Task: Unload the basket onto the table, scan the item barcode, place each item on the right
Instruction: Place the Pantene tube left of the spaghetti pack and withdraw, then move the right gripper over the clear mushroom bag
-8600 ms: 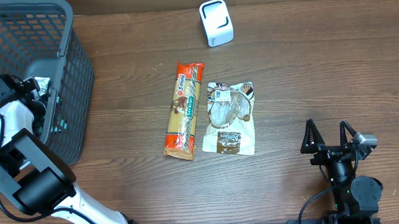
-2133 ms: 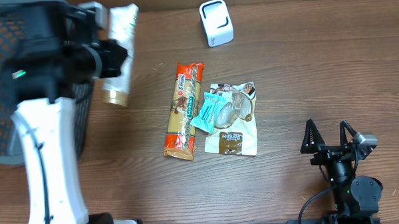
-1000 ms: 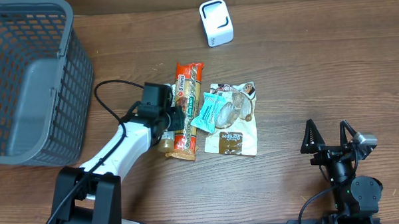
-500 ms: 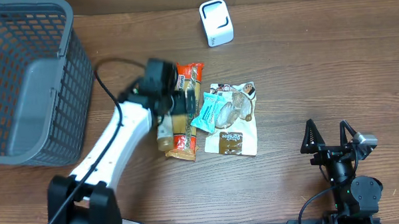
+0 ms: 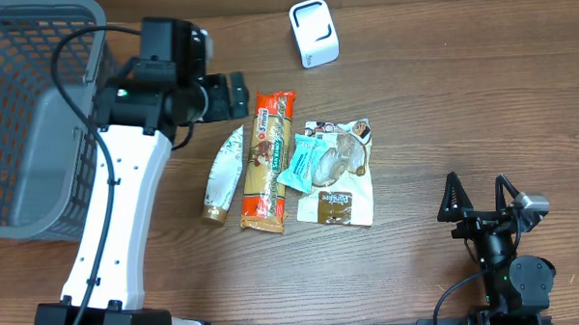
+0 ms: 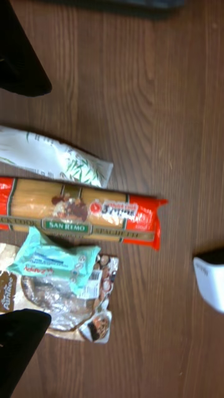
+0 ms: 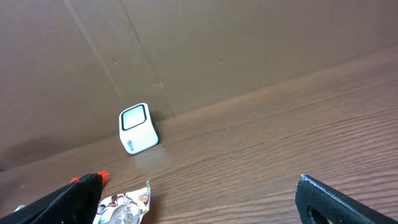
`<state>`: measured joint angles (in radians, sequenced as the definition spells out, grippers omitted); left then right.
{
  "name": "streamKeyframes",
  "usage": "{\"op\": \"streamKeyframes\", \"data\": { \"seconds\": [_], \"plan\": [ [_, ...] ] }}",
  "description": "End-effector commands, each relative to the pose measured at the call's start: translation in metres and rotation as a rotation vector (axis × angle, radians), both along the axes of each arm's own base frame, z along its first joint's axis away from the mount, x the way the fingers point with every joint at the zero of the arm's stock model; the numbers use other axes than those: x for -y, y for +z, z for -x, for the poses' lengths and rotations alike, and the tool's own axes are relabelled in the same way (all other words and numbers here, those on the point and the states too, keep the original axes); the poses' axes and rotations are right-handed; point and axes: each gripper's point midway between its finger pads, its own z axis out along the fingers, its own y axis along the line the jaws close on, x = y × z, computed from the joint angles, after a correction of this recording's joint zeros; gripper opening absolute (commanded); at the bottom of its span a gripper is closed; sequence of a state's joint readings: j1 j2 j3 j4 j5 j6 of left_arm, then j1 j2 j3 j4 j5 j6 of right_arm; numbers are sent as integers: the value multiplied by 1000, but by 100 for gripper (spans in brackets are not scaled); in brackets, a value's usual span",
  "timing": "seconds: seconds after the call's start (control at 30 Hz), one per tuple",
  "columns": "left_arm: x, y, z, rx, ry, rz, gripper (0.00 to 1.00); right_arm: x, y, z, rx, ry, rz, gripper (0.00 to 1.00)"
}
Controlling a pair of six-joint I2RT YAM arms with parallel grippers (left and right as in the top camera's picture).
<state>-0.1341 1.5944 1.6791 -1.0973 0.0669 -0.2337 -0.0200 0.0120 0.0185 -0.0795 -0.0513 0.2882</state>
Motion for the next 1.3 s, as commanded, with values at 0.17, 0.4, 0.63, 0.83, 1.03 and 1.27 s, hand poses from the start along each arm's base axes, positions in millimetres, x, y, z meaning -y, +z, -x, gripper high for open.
{"op": "streamKeyframes", "data": {
  "seconds": [0.17,0.4,0.63,0.83,1.03,1.27],
  "plan": [
    [-13,9,1,17,19,-11,100,-36,19,6,90,219,2,100],
    [-12,9,1,17,17,-10,100,-50,47,11,85,302,4,100],
    [-12,9,1,17,17,-10,100,-69,81,-10,-91,437,55,100],
    [-12,9,1,17,17,-10,100,-76,93,-51,-422,507,-2,100],
    [-12,9,1,16,17,-10,100,-74,85,-87,-723,505,-87,100],
    [-12,9,1,17,17,-10,100,-83,44,-108,-864,555,-175,100]
  ]
}}
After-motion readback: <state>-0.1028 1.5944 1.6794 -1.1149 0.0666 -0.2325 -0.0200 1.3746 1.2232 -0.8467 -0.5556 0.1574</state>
